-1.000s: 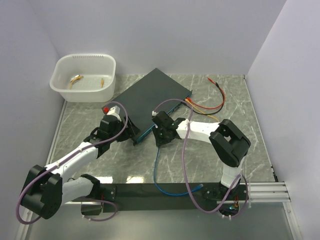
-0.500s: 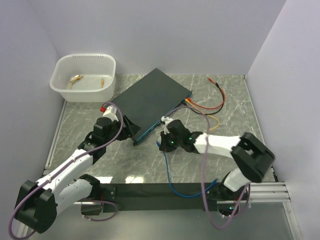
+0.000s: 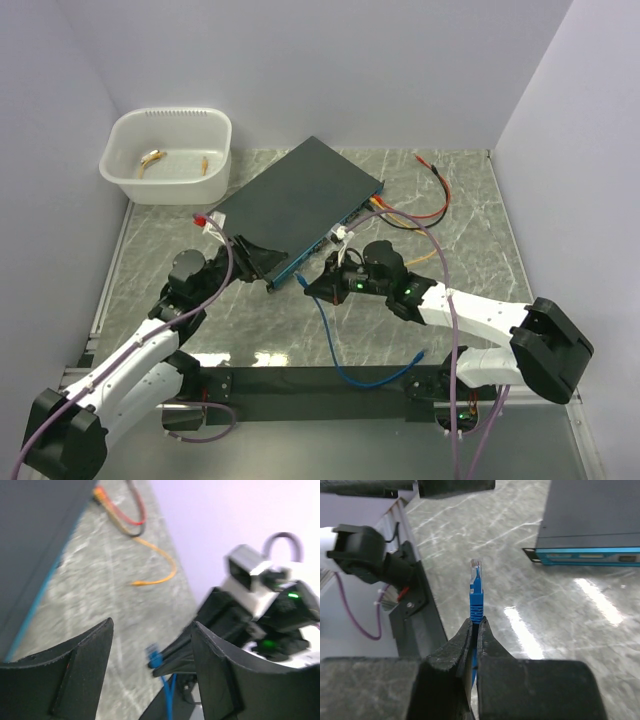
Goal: Insert the plug into the switch port
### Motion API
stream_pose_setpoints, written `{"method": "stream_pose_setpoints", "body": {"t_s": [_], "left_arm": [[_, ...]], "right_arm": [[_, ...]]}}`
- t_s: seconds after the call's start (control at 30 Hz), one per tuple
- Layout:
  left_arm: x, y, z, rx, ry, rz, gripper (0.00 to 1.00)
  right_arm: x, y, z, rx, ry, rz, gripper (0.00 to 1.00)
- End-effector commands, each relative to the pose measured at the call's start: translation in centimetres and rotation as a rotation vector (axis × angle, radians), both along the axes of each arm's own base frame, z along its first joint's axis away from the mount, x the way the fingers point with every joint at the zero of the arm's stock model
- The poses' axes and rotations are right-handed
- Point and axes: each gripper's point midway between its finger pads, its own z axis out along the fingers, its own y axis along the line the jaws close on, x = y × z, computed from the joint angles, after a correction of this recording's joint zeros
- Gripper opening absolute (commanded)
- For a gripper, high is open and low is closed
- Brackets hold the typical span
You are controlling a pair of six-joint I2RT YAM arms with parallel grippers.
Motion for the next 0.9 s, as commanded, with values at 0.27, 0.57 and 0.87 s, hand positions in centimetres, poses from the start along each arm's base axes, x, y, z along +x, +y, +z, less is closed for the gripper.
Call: {"method": "stream_pose_setpoints", "body": {"t_s": [0.27,0.57,0.87], "left_arm": [[-1.6,-1.4,2.9,-0.077,-0.110,-0.127,0.62],[-3.1,-2.4,3.1,-0.107,-0.147,-0.237,0.56],[-3.1,-3.3,2.7,-0.077,-0.137,-0.258,0.52]], "right_arm": [[-0.9,1.0,3.8,0.126,-0.072,0.078,0.00],[-0.4,0.5,4.2,0.231,0.001,0.100,0.00],[-0.6,1.0,4.5,0.269,0.023,0.131,0.00]]}}
